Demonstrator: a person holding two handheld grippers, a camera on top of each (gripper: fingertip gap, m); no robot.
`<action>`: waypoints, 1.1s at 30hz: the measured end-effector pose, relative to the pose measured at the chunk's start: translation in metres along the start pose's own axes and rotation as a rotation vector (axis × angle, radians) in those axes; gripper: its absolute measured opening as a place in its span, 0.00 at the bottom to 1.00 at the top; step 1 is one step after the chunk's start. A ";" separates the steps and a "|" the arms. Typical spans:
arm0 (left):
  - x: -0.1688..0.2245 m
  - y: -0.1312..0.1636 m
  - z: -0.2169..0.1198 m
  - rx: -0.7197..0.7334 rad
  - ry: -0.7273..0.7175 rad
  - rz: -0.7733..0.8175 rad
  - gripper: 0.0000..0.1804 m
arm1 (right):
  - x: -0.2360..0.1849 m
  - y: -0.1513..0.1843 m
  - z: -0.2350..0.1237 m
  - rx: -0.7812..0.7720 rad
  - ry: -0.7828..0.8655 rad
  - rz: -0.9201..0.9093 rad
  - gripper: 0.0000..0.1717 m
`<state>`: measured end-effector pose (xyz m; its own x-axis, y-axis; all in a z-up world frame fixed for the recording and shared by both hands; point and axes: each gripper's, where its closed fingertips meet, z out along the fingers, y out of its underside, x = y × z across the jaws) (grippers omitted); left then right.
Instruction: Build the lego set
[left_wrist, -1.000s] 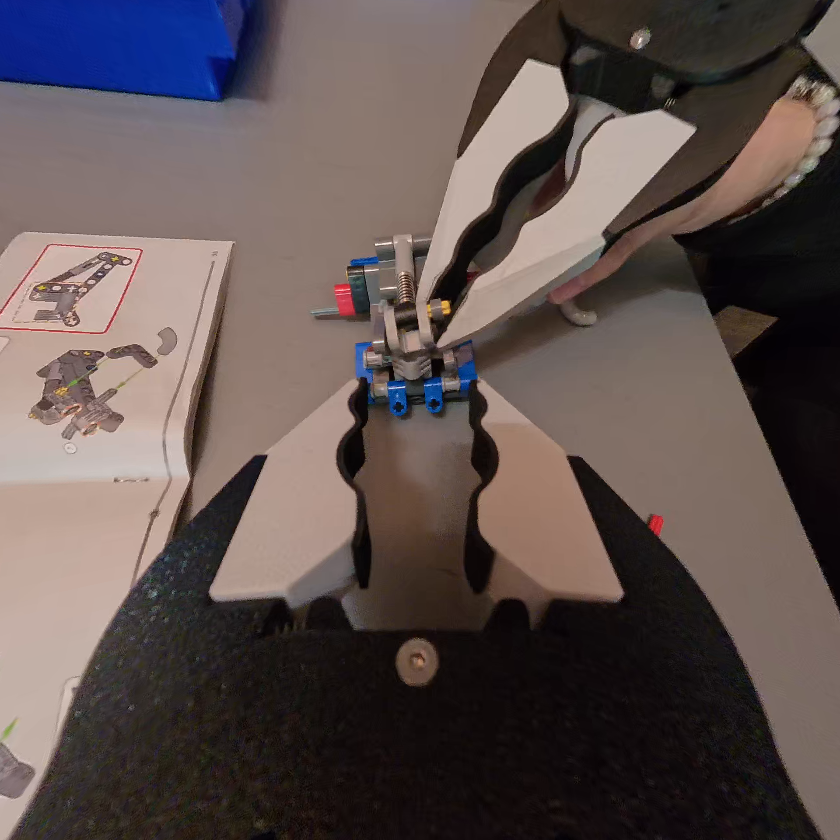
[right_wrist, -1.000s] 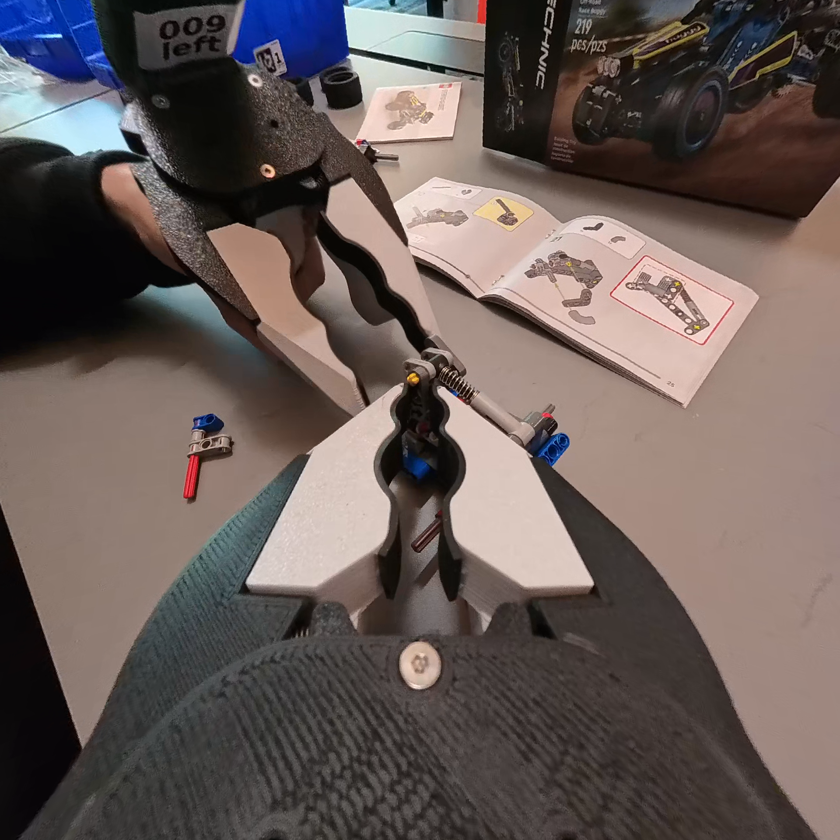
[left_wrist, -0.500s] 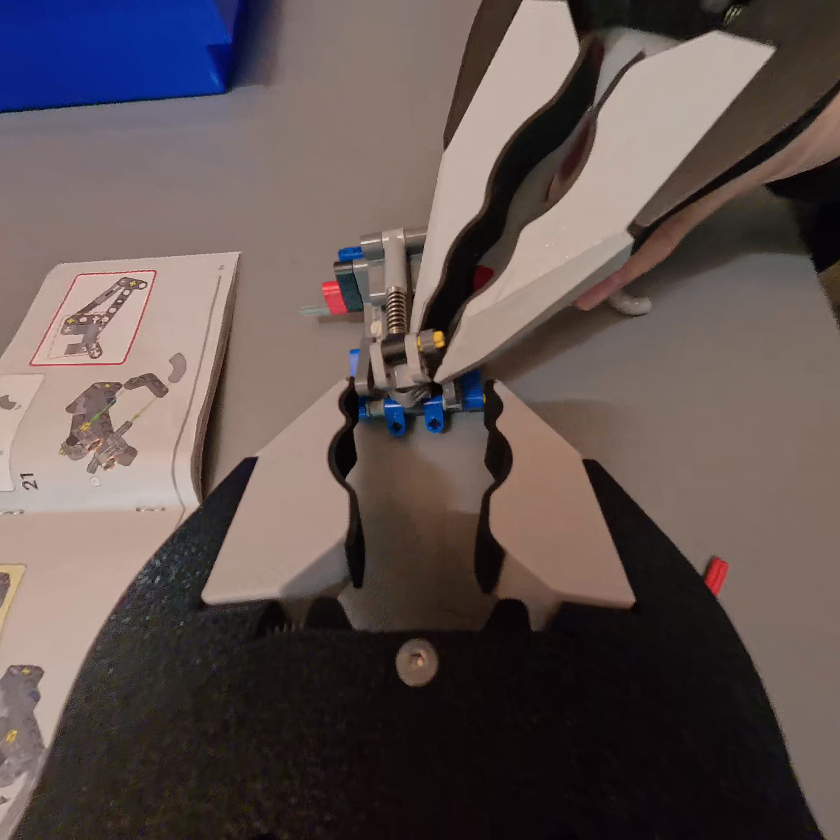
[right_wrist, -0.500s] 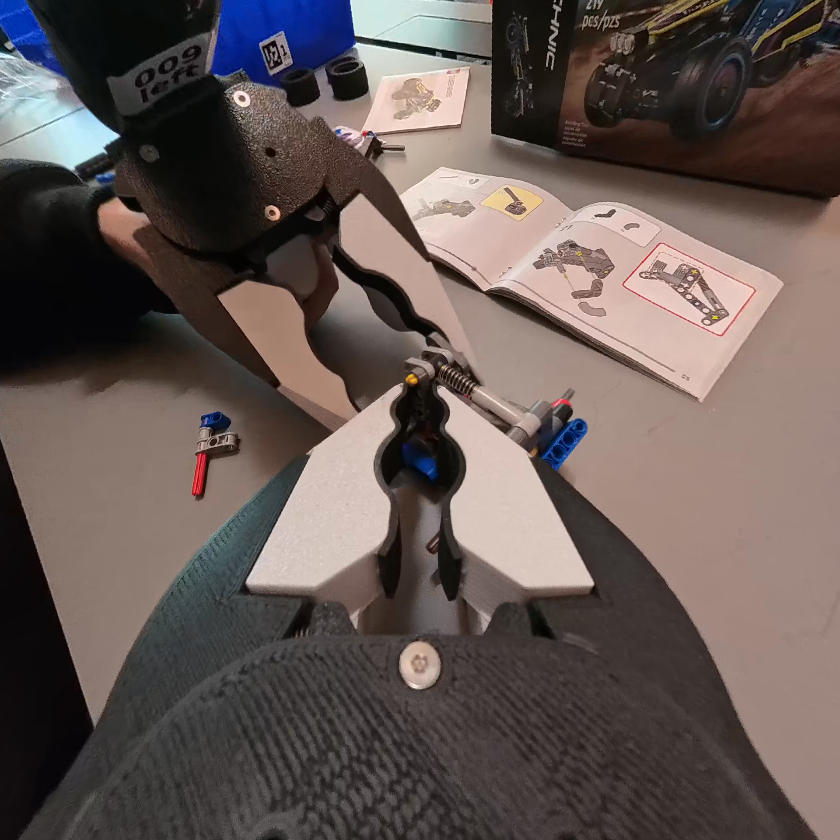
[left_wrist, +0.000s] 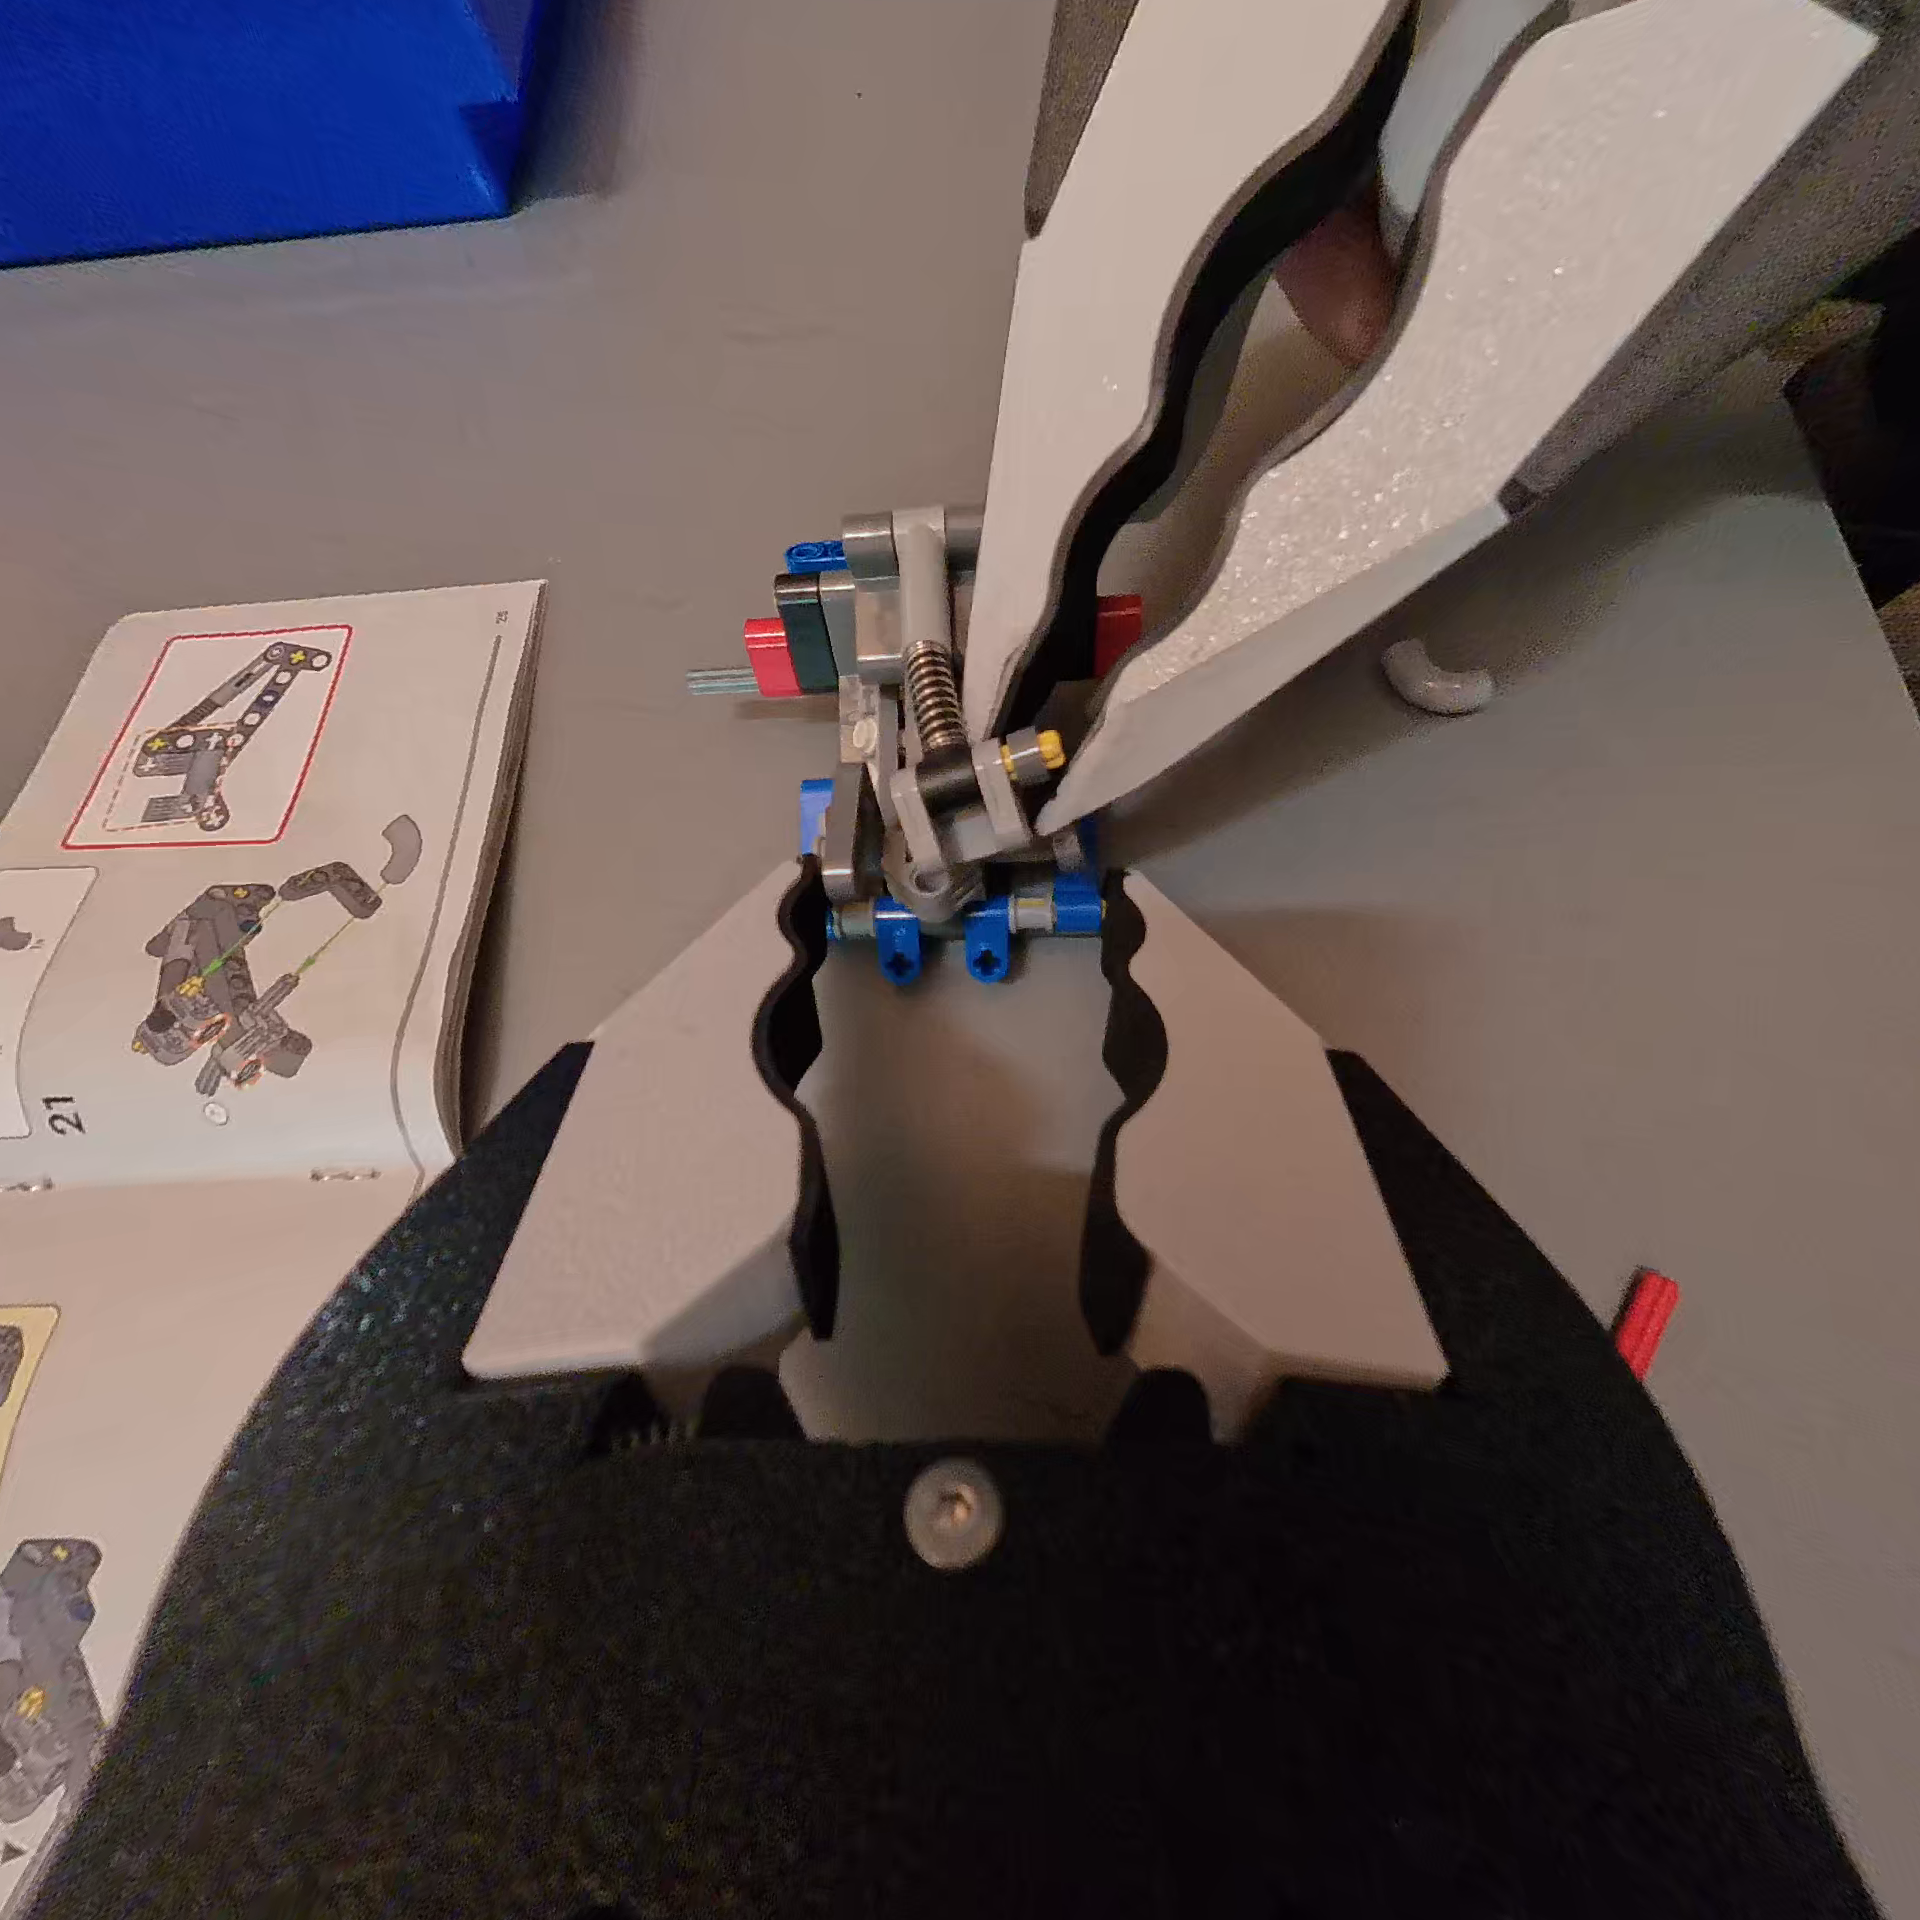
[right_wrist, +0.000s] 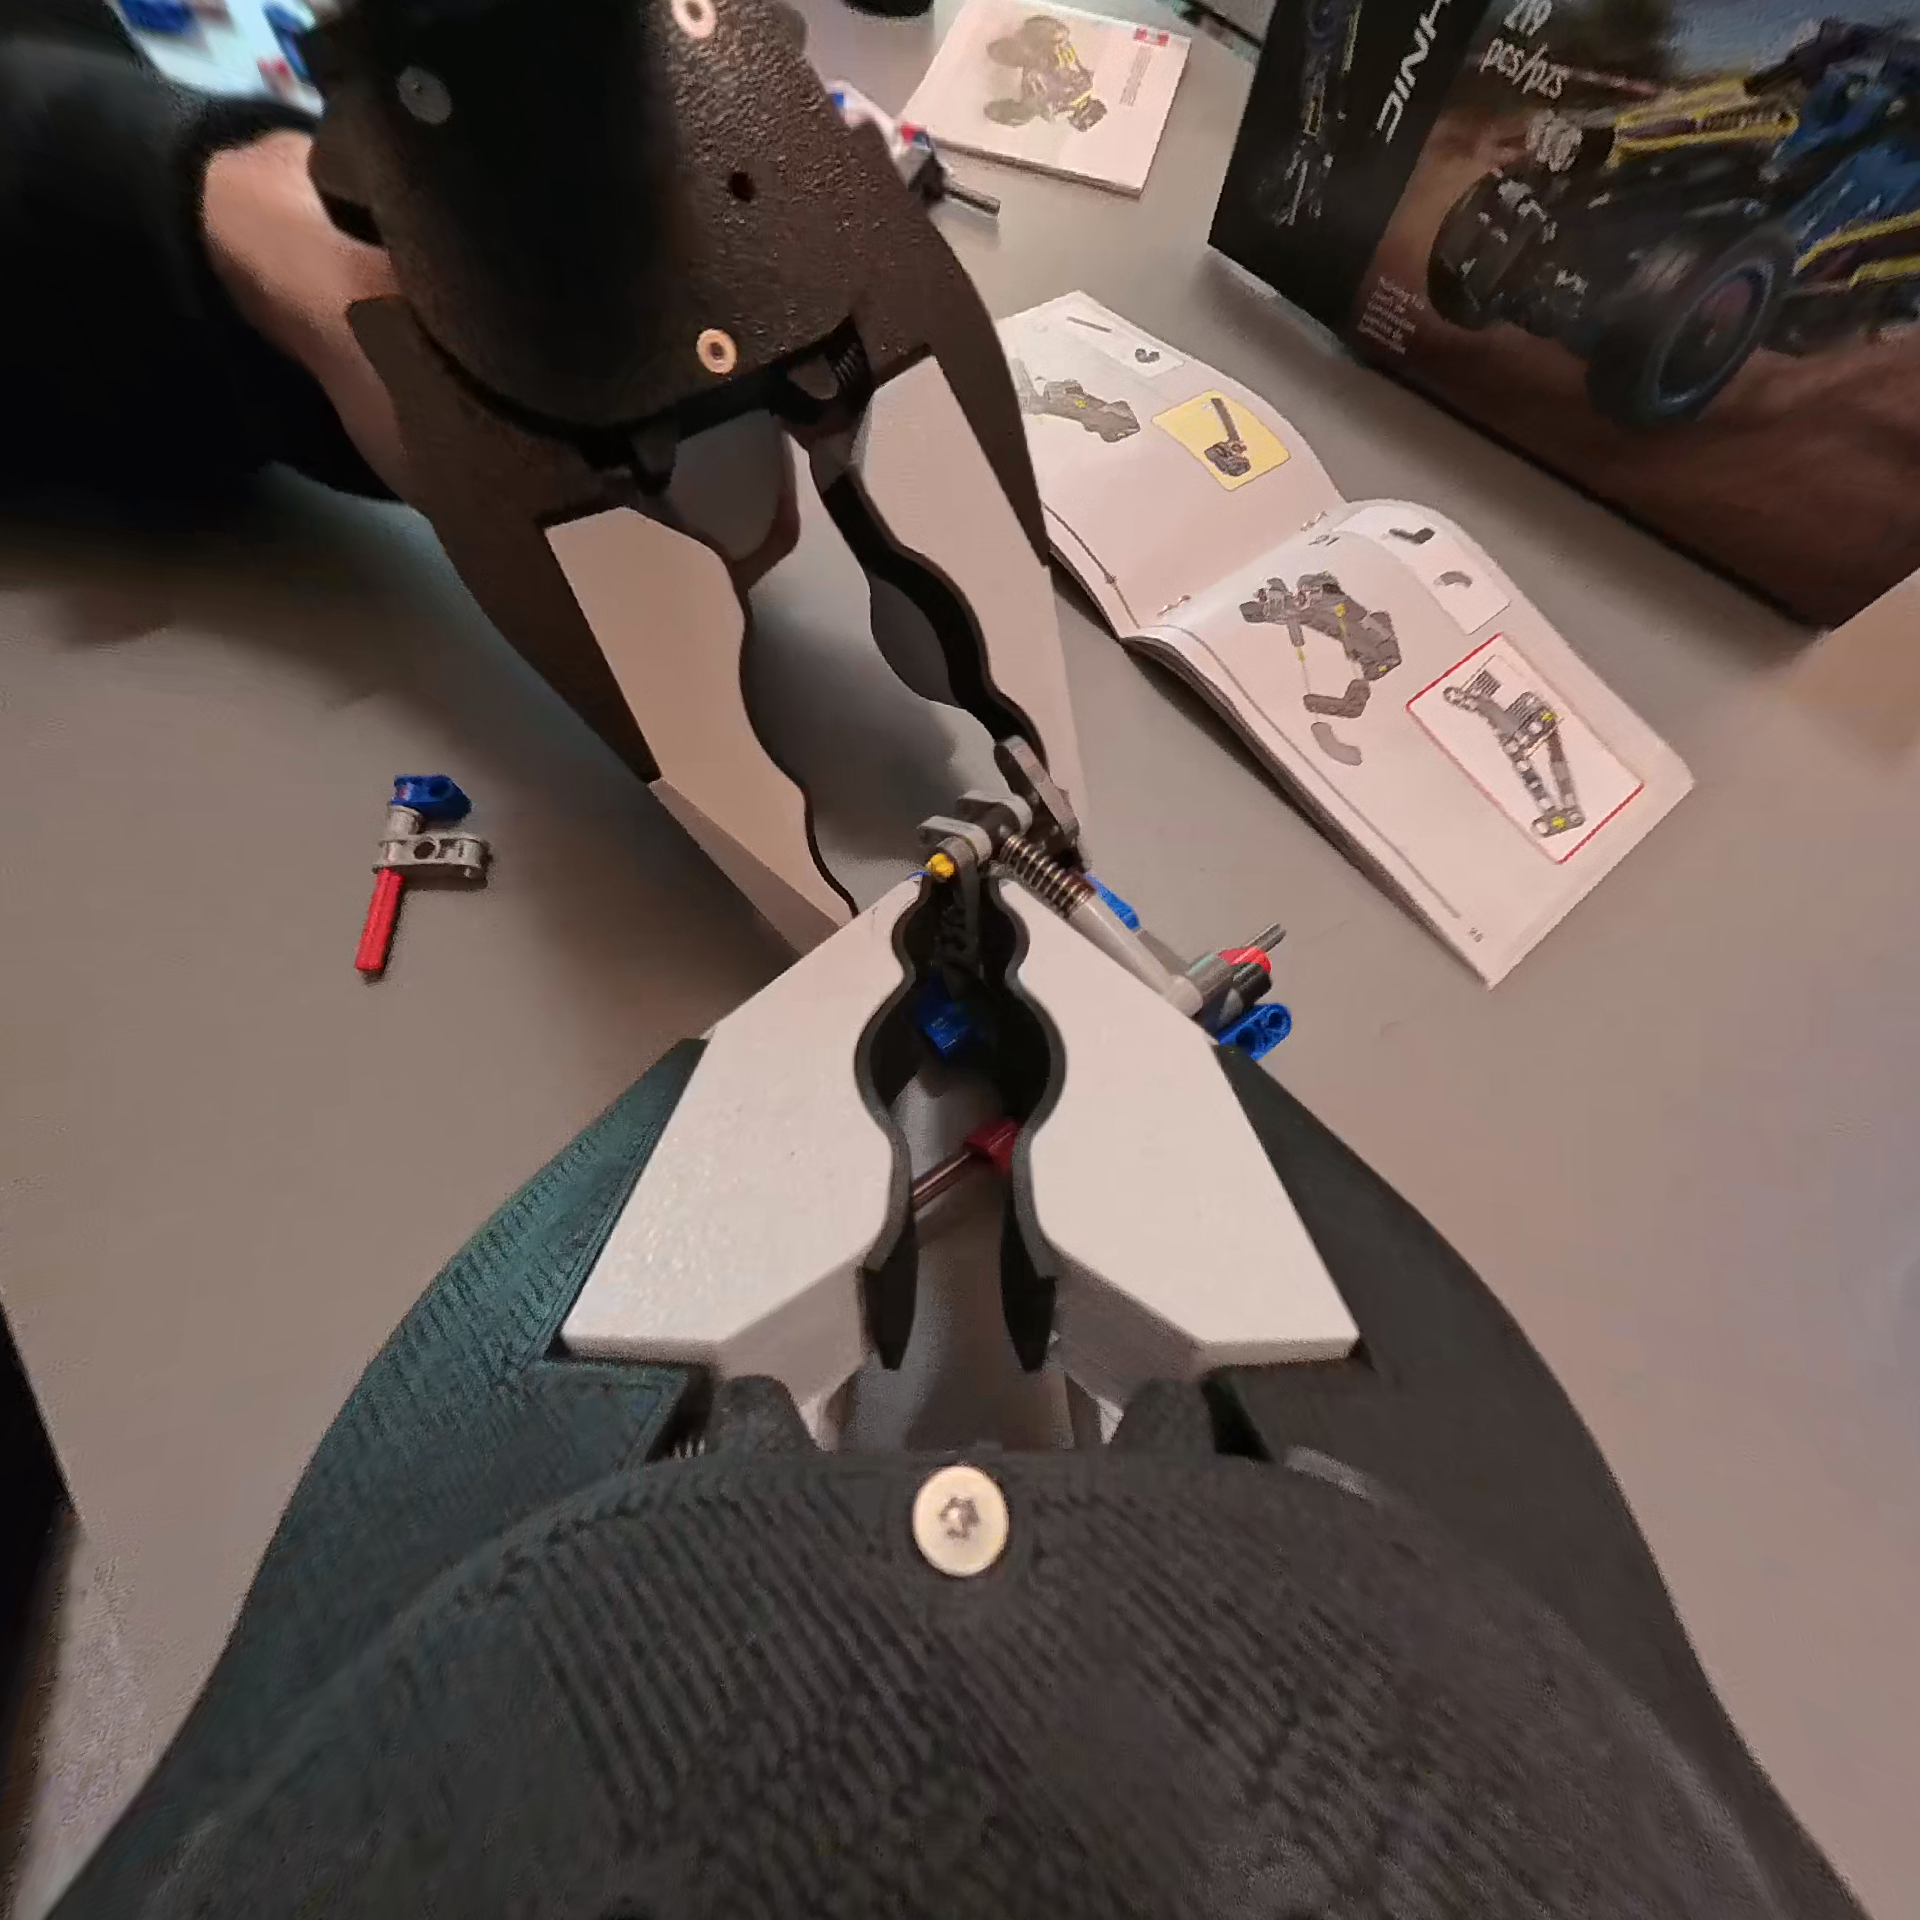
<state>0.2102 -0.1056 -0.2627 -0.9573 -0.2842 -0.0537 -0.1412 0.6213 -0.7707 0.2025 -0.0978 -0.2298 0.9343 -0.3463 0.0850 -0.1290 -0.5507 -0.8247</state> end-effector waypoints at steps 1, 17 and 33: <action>0.000 0.000 0.000 -0.001 0.000 -0.001 0.28 | 0.001 -0.001 0.000 -0.010 0.017 -0.031 0.03; 0.000 0.000 0.001 -0.005 -0.016 0.015 0.28 | 0.001 0.000 0.001 -0.003 0.161 -0.191 0.03; 0.000 -0.008 -0.010 0.083 0.068 -0.085 0.17 | 0.004 0.000 0.004 0.065 0.208 -0.141 0.03</action>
<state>0.2090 -0.1026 -0.2503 -0.9580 -0.2814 0.0545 -0.2035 0.5341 -0.8205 0.2074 -0.0966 -0.2315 0.8523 -0.4216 0.3094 0.0260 -0.5567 -0.8303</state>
